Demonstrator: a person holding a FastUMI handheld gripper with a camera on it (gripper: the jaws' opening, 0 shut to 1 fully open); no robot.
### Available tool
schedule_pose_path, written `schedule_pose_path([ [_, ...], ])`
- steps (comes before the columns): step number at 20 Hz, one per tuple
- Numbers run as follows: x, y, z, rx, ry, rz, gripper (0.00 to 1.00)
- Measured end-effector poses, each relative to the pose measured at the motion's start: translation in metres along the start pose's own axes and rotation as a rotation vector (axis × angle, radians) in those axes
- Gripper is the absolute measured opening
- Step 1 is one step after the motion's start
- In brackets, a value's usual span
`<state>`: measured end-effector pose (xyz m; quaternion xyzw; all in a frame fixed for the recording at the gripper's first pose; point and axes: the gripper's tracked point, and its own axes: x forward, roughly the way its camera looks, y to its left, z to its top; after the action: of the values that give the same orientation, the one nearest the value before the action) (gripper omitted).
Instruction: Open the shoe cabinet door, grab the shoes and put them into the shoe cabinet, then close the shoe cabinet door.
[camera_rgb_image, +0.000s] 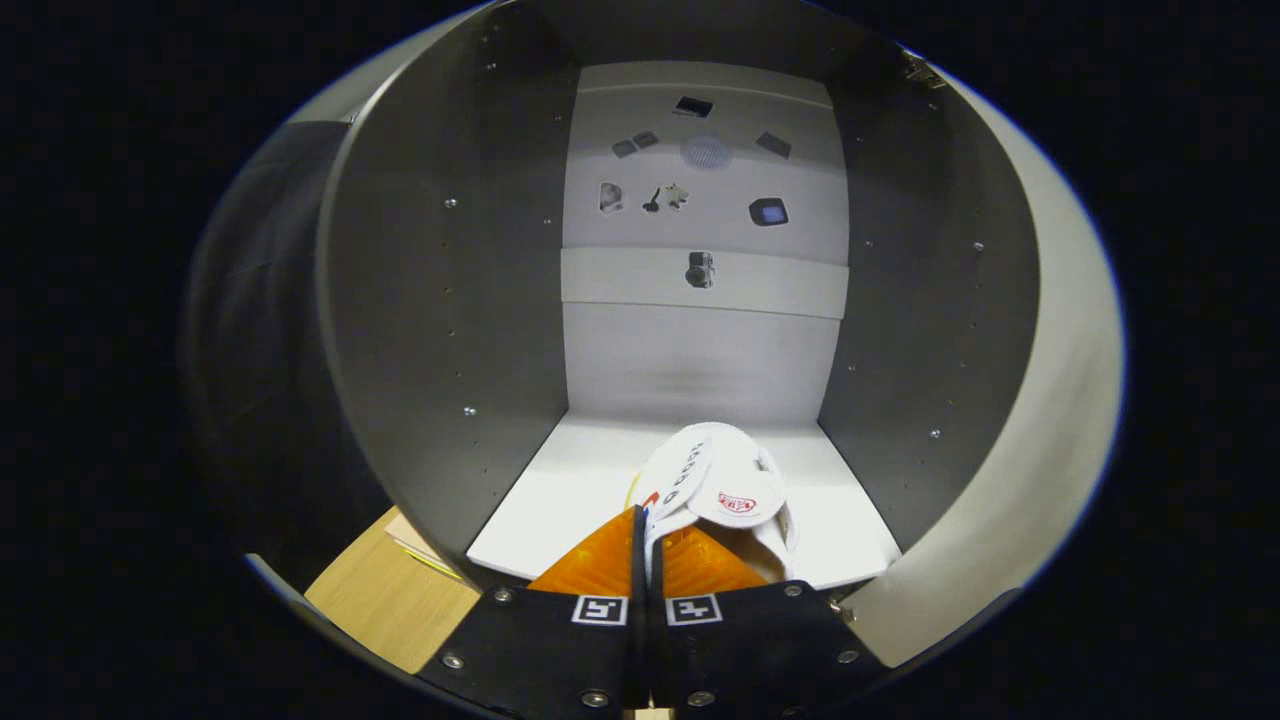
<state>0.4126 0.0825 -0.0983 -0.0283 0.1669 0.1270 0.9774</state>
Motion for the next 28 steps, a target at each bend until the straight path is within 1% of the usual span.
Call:
schedule_pose_path([
  [5, 0.06, -0.011, 0.006, 0.02, 0.042, -0.002, 0.0],
  [7, 0.076, -0.012, 0.003, 0.027, 0.064, -0.003, 0.0],
  [10, 0.089, -0.006, -0.007, 0.051, 0.1, 0.006, 0.0],
  [11, 0.092, -0.002, -0.005, 0.063, 0.095, 0.009, 0.06],
  [12, 0.093, 0.002, -0.007, 0.073, 0.096, 0.013, 0.09],
  [13, 0.092, 0.004, -0.007, 0.081, 0.096, 0.018, 0.21],
  [14, 0.089, 0.006, -0.005, 0.092, 0.084, 0.023, 0.24],
  [15, 0.087, 0.007, -0.004, 0.1, 0.081, 0.023, 0.34],
  [17, 0.081, 0.008, -0.005, 0.099, 0.081, 0.02, 0.49],
  [19, 0.068, 0.01, -0.001, 0.091, 0.066, 0.017, 0.56],
  [21, 0.051, 0.012, 0.005, 0.09, 0.036, 0.018, 0.6],
  [25, 0.003, 0.014, 0.02, 0.089, -0.024, 0.011, 0.65],
  [28, -0.044, 0.015, 0.029, 0.081, -0.08, -0.001, 0.67],
])
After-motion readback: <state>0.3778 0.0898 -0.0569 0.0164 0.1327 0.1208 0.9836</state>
